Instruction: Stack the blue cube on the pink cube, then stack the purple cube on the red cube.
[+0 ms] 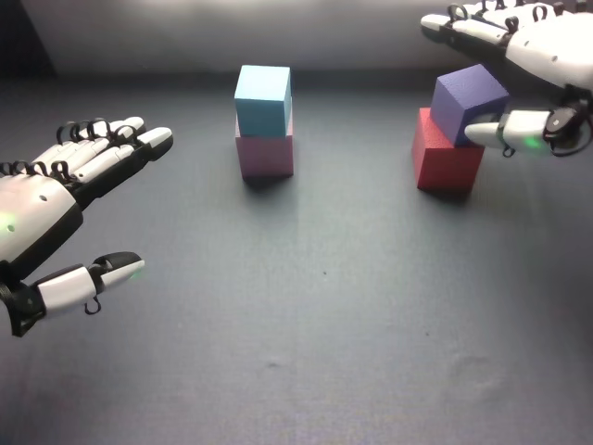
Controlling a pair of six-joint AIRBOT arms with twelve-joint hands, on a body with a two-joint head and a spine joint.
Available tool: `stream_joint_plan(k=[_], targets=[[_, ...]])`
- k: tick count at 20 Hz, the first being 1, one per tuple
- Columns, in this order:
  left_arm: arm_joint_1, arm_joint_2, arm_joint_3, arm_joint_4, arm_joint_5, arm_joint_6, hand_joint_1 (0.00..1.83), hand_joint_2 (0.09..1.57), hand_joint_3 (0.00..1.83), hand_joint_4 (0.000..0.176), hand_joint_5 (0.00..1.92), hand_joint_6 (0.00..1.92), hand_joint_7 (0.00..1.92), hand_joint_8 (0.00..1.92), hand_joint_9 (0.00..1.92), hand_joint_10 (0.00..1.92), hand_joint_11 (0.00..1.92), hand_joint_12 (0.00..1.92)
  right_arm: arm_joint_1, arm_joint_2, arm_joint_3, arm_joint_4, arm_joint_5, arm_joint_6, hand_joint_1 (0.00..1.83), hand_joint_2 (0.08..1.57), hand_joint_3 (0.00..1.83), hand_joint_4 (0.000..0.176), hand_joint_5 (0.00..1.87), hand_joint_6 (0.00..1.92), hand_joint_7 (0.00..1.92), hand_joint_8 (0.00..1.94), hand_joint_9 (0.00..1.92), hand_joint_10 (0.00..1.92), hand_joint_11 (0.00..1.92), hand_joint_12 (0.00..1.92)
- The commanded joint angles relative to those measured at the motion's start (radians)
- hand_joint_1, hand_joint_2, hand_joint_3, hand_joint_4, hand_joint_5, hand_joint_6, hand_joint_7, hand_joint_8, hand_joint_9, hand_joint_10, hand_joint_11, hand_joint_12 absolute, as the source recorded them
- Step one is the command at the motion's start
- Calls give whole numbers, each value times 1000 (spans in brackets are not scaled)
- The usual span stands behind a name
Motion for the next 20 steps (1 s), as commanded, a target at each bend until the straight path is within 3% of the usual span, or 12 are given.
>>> stream_joint_plan(k=[1,2,3,4,6,9,11,15,17,18,19,20], targets=[[-3,-2,-1,-6,-132,-5,1154,1211,0,97,114,5,0,0,0,0,0,0,-1,21,-15,-11,167,2,828,1180,0,151,0,0,0,0,0,0,0,473],[-2,-2,-2,-7,-135,-5,1156,1209,0,92,116,5,0,0,0,0,0,0,-13,42,-39,-14,198,2,807,1170,0,161,0,0,0,0,45,28,0,866],[-1,-1,-3,-8,-137,-5,1141,1214,0,90,117,5,0,0,0,0,0,0,-24,62,-61,-16,226,3,781,1149,6,126,0,0,0,0,8,5,0,172],[2,0,-5,-10,-140,-5,1119,1218,0,82,114,3,0,0,0,0,0,0,-44,92,-95,-21,274,3,774,1132,1,101,0,0,0,0,1,0,0,34],[10,2,-10,-15,-149,-5,1055,1224,0,100,97,0,0,0,0,0,0,0,-80,132,-151,-29,361,3,745,1135,4,165,0,0,0,0,0,0,0,0],[20,9,-21,-17,-173,-5,1055,1216,0,113,91,1,0,0,0,0,0,0,-154,209,-251,-58,508,3,663,1139,5,154,0,0,0,0,0,0,0,0],[24,14,-29,-17,-198,-4,984,1228,2,102,71,0,0,0,0,0,0,0,-220,248,-309,-64,608,3,582,1138,4,175,0,0,0,0,0,0,0,0],[31,26,-48,-17,-247,0,426,1304,26,100,0,0,0,0,0,0,0,0,-388,323,-416,-61,826,4,489,1146,7,176,0,0,0,0,0,0,0,0],[31,30,-53,-18,-272,2,340,1308,22,114,0,0,0,0,0,0,0,0,-462,347,-453,-52,916,5,464,1166,16,176,0,0,0,0,0,0,0,0],[31,36,-57,-18,-294,4,247,1296,9,149,0,0,0,0,0,0,0,0,-500,361,-471,-46,969,6,359,1174,17,161,0,0,0,0,0,0,0,0],[31,45,-62,-19,-319,9,236,1290,5,138,0,0,0,0,0,0,0,0,-525,378,-486,-46,1013,10,367,1181,18,133,0,0,0,0,0,0,0,0],[31,50,-65,-20,-338,10,236,1290,5,138,0,0,0,0,0,0,0,0,-538,388,-495,-46,1041,12,367,1181,18,133,0,0,0,0,0,0,0,0]])
